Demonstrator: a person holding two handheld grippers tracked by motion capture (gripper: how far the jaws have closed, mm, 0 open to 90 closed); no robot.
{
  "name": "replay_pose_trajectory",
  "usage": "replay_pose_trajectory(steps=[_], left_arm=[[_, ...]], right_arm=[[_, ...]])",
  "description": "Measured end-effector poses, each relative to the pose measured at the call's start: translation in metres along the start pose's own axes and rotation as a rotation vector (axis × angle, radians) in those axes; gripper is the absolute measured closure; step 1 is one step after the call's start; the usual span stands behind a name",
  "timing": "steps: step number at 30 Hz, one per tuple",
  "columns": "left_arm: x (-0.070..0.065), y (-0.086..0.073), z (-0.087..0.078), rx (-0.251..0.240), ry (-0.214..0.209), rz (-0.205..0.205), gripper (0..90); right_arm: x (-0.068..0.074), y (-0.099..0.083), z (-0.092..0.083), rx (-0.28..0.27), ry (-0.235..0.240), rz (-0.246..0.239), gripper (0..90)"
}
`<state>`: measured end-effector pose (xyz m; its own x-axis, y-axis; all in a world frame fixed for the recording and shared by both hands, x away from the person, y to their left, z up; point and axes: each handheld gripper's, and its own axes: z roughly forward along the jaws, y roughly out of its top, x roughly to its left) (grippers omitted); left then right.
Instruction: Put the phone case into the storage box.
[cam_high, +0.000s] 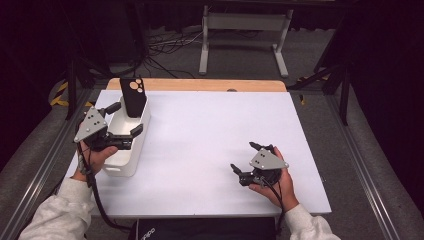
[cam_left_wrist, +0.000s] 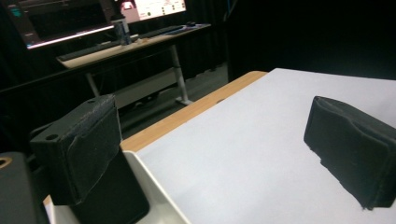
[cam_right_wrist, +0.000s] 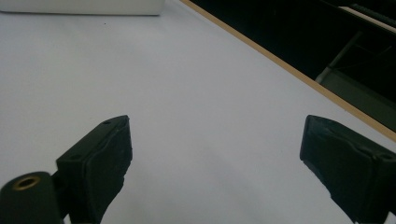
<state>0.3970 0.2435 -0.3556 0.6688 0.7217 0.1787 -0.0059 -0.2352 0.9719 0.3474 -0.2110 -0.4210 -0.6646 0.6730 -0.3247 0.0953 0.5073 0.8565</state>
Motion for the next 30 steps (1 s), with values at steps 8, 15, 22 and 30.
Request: replay_pose_trajectory(steps=[8,15,22,30], left_arm=[[-0.009,-0.002,0.005,0.01,-0.028,0.017,4.6],[-0.016,-0.003,0.007,0.015,-0.047,0.022,4.7],[-0.023,-0.004,0.007,0.02,-0.064,0.03,4.7],[-0.035,0.0,0.004,0.011,-0.093,0.046,4.7]], right_arm=[[0.003,0.001,0.0,0.0,0.008,-0.008,10.5],[0.006,0.001,0.002,0.002,0.012,-0.012,10.4],[0.007,0.001,0.0,-0.003,0.012,-0.016,10.5],[0.01,0.003,-0.002,-0.015,0.016,-0.023,10.9]])
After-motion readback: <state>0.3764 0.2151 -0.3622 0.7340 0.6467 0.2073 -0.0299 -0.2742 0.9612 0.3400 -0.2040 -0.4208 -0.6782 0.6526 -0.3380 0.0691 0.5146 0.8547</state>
